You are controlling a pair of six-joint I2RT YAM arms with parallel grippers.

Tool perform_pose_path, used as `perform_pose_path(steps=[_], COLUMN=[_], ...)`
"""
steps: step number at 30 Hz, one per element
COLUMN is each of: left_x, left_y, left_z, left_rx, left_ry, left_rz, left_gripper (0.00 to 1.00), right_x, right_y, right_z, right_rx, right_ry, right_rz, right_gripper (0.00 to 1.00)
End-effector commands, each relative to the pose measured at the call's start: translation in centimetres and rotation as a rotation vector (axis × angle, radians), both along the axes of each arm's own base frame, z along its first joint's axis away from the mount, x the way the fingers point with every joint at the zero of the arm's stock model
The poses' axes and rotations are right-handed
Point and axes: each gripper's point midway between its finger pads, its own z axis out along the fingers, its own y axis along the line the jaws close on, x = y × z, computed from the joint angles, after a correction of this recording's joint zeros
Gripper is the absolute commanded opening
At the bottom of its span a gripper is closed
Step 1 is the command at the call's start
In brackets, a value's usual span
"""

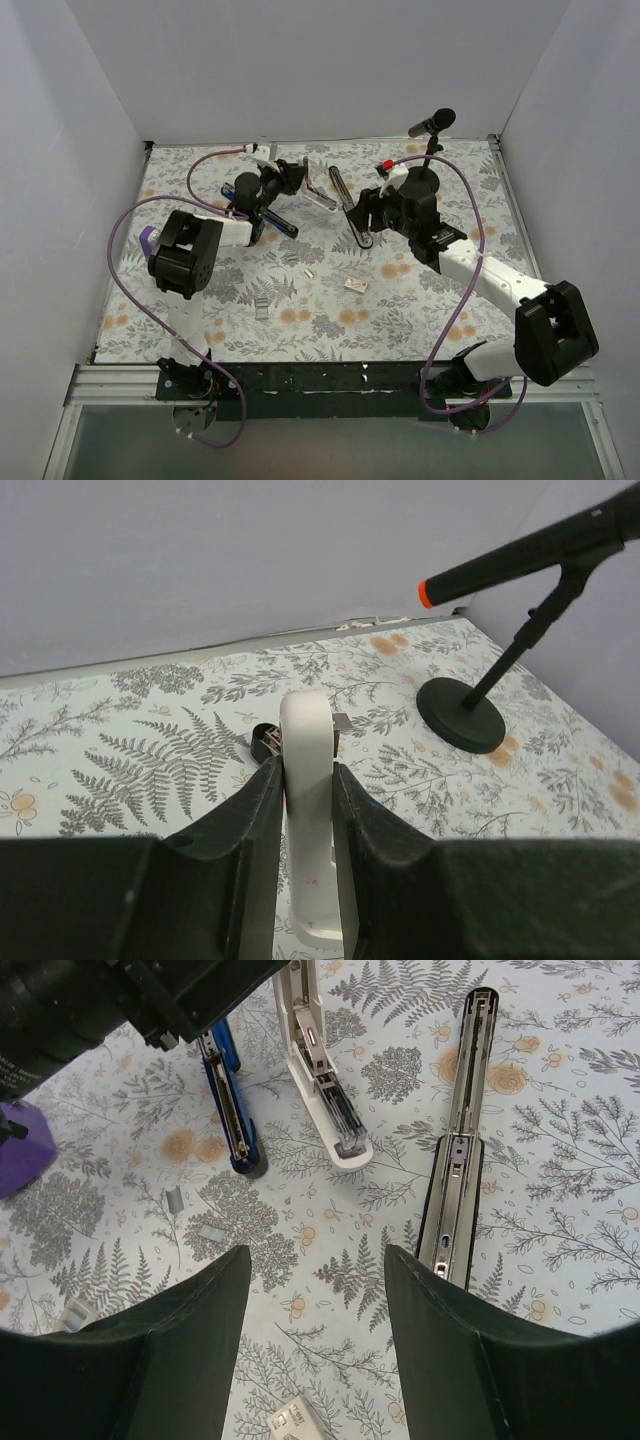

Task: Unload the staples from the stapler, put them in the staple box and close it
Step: Adjust the stapler at the center of the board.

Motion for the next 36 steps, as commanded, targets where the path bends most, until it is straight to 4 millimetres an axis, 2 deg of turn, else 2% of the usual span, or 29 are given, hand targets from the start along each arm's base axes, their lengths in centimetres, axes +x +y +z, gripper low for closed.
perform_pose_path(steps=[1,2,3,5,7,8,9,13,18,25,31,33,36], left_x=[-2.6,-3.1,-3.3,-3.9,-4.2,-4.5,-4.5,-4.0,-3.3,-3.3,-2.6,-2.5,-2.5], left_y=[0.1,-0.1,-0.3,-0.5,-0.7,-0.4,-0.4,-0.4,0.1,-1.2,-1.4,-1.3,-0.8], left_z=[6.2,6.9,5.8,6.1,4.9,5.5,5.2,3.3,2.2,0.9,0.4,0.5,0.2], left_rx=[0.029,0.016,0.004,-0.017,-0.028,-0.039,-0.037,0.002,0.007,0.052,0.048,0.038,0.03], left_ry=[-0.357,-0.407,-0.391,-0.435,-0.437,-0.48,-0.485,-0.493,-0.492,-0.519,-0.519,-0.515,-0.5], left_rz=[-0.064,-0.085,-0.103,-0.139,-0.159,-0.156,-0.157,-0.179,-0.208,-0.312,-0.327,-0.318,-0.307], left_gripper=[0.0,0.0,0.0,0.0,0.0,0.0,0.0,0.0,0.0,0.0,0.0,0.08,0.12], right_x=[0.3,0.3,0.4,0.5,0.7,0.8,0.7,1.1,1.3,1.8,2.1,2.1,2.2], right_y=[1.1,1.2,1.3,1.3,1.3,1.3,1.3,1.3,1.6,2.2,2.3,2.3,2.3], right_z=[2.3,2.2,2.1,1.7,1.6,1.5,1.4,1.4,1.4,0.9,0.3,0.1,-0.2], right_rx=[0.075,0.076,0.075,0.068,0.065,0.061,0.057,0.054,0.06,0.061,0.05,0.05,0.049], right_ry=[-0.04,-0.035,-0.034,-0.022,-0.021,-0.018,-0.013,-0.012,-0.003,0.02,0.034,0.04,0.045], right_rz=[0.05,0.055,0.055,0.052,0.05,0.05,0.05,0.045,0.051,0.058,0.055,0.054,0.053], right_gripper=[0.64,0.64,0.63,0.63,0.63,0.63,0.63,0.63,0.63,0.62,0.62,0.62,0.62])
